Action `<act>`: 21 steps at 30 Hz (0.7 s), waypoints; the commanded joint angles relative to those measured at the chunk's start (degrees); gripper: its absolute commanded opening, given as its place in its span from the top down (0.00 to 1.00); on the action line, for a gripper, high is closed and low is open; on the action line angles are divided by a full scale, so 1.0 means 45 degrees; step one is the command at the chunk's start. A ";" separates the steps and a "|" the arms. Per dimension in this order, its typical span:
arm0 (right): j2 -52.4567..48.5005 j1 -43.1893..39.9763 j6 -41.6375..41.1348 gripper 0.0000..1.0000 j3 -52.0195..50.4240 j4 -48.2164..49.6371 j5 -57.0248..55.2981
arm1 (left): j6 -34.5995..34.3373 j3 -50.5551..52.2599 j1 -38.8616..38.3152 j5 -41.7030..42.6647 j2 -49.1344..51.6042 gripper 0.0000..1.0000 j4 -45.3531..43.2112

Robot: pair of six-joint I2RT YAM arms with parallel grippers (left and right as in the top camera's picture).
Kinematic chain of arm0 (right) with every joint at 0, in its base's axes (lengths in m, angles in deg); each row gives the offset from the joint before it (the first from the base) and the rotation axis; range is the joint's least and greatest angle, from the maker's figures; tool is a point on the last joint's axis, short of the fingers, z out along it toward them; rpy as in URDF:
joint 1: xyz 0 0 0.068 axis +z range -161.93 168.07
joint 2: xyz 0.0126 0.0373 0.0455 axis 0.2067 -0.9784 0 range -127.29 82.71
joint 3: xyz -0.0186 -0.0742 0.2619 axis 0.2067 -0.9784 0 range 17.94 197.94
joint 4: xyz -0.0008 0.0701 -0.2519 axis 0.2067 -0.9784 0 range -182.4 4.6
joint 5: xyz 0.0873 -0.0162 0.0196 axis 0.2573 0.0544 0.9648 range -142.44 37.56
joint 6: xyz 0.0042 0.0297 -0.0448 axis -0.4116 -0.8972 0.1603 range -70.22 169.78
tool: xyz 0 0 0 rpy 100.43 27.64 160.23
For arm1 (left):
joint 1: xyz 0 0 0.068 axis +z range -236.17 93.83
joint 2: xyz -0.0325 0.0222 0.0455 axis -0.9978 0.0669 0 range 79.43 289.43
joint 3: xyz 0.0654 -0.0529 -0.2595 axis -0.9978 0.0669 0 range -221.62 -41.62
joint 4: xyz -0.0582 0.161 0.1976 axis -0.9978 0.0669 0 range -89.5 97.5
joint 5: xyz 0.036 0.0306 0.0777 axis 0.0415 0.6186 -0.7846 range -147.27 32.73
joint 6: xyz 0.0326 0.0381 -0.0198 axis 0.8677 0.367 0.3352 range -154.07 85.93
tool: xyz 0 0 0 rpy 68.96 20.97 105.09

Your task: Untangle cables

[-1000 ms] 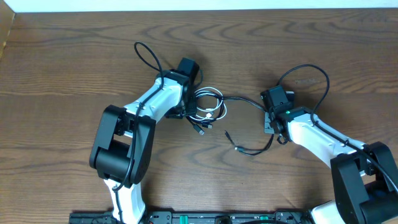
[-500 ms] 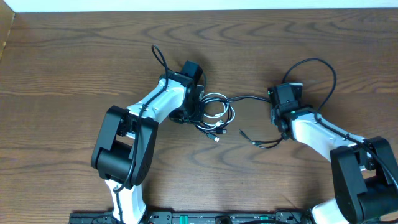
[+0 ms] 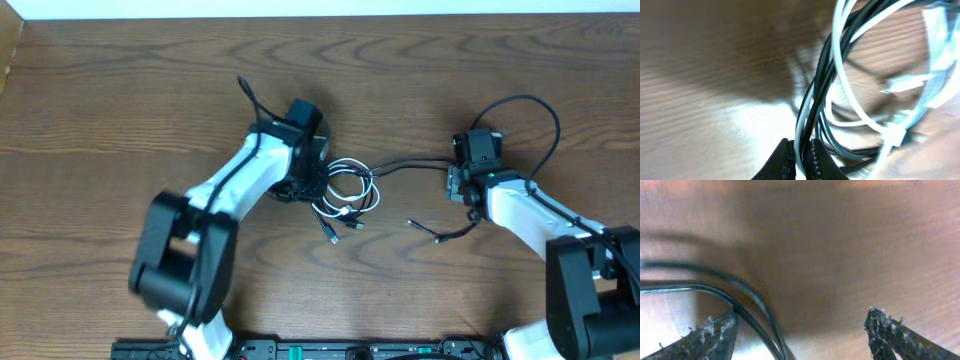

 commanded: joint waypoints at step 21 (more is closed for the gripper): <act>0.3094 -0.0073 0.3832 0.38 -0.0393 -0.0505 1.2730 | 0.0704 0.0000 -0.1341 0.1564 -0.1768 0.88 -0.0801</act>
